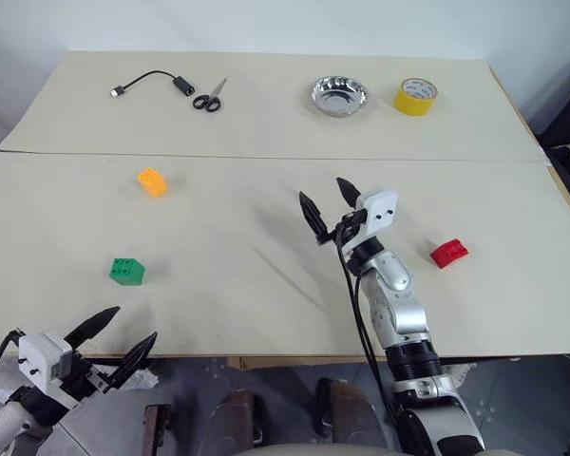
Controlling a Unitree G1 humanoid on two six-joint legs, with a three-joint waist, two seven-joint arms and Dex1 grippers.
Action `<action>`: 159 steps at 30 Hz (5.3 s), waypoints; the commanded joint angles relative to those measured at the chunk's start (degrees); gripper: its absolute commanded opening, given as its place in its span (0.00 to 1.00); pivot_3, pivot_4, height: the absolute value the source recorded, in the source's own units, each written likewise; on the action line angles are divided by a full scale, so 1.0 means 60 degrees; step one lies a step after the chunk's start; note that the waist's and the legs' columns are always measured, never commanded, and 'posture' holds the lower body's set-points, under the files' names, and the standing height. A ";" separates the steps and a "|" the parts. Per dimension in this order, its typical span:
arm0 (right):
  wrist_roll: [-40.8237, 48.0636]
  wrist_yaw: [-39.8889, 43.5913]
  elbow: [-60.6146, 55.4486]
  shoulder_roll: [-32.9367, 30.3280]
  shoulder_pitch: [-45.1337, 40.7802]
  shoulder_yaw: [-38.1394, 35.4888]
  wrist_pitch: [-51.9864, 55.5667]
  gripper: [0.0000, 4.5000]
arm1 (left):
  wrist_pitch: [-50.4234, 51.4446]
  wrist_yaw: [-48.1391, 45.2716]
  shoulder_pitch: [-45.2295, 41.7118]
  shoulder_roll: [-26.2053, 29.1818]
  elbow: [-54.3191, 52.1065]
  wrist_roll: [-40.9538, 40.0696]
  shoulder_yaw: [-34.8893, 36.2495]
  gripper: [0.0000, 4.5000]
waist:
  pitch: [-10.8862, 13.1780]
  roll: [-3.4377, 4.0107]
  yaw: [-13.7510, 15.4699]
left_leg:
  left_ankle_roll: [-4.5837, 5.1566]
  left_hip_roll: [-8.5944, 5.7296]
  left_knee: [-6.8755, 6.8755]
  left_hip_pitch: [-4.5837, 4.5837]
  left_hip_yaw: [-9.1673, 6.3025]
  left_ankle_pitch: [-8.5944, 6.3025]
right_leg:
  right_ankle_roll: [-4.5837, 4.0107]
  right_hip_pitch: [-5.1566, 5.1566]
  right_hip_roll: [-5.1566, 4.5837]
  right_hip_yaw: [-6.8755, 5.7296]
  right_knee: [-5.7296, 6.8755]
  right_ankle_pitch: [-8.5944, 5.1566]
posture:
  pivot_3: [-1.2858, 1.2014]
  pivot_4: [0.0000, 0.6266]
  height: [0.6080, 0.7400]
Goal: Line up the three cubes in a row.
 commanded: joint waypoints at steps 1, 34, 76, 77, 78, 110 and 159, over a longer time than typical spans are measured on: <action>0.0191 0.0197 -0.0246 -0.0100 -0.0106 -0.0080 -0.0071 1.00 | -0.0348 0.0184 0.0156 0.0013 -0.0180 0.0178 0.0368 0.99 | 0.0000 0.0000 -0.0001 | 0.0000 0.0000 0.0000 0.0000 0.0001 0.0000 | 0.0000 0.0000 0.0000 0.0002 0.0000 0.0000 | 0.52 0.24 1.00; 0.3926 0.5152 -0.5099 -0.5782 0.7999 -0.7938 0.2210 1.00 | 0.2582 -0.3950 -0.9432 0.1965 0.2325 0.0212 -0.5846 0.99 | 0.0024 0.0032 0.0635 | 0.0029 -0.0090 -0.0018 0.0003 0.0030 -0.0006 | 0.0054 0.0040 0.0024 -0.0050 -0.0091 0.0024 | 0.52 0.24 1.00; 0.2242 0.2079 -0.3687 -0.8487 0.3536 -0.3318 0.8946 0.66 | 0.2537 -0.3517 -0.8862 0.1382 0.1223 0.0613 -0.5584 1.00 | 0.0023 0.0036 0.0551 | 0.0056 -0.0072 0.0023 -0.0014 0.0010 0.0010 | 0.0087 0.0044 -0.0011 -0.0048 -0.0066 0.0044 | 0.52 0.24 1.00; 0.2240 0.2198 -0.3649 -0.8511 0.3501 -0.3280 0.8885 0.59 | 0.2539 -0.3546 -0.8855 0.1398 0.1220 0.0592 -0.5548 1.00 | 0.0023 0.0036 0.0550 | 0.0056 -0.0070 0.0023 -0.0014 0.0010 0.0010 | 0.0087 0.0044 -0.0010 -0.0049 -0.0066 0.0044 | 0.52 0.24 1.00; 0.2236 0.2290 -0.3622 -0.8526 0.3475 -0.3254 0.8841 0.49 | 0.2540 -0.3564 -0.8851 0.1409 0.1219 0.0582 -0.5521 1.00 | 0.0023 0.0036 0.0549 | 0.0056 -0.0071 0.0024 -0.0014 0.0011 0.0010 | 0.0087 0.0044 -0.0010 -0.0048 -0.0066 0.0044 | 0.52 0.24 1.00; -0.0644 0.7747 -0.2380 -0.6839 -0.2458 0.3640 0.5825 0.55 | 0.2358 -0.2491 -0.5580 0.2216 0.0208 0.0358 -0.3093 1.00 | 0.0035 0.0032 0.0282 | 0.0050 -0.0062 0.0026 -0.0014 -0.0002 0.0008 | 0.0081 0.0039 -0.0014 -0.0060 -0.0061 0.0041 | 0.52 0.24 1.00; 0.3782 0.8897 -0.4185 -0.5485 0.2517 -0.0798 0.1088 1.00 | 0.3659 0.4940 -0.3382 -0.1236 -0.1173 0.0913 -0.1320 0.96 | -0.0001 -0.0042 0.0336 | 0.0064 -0.0049 0.0036 0.0017 0.0011 -0.0038 | 0.0061 0.0058 -0.0022 -0.0052 -0.0067 0.0044 | 0.52 0.24 1.00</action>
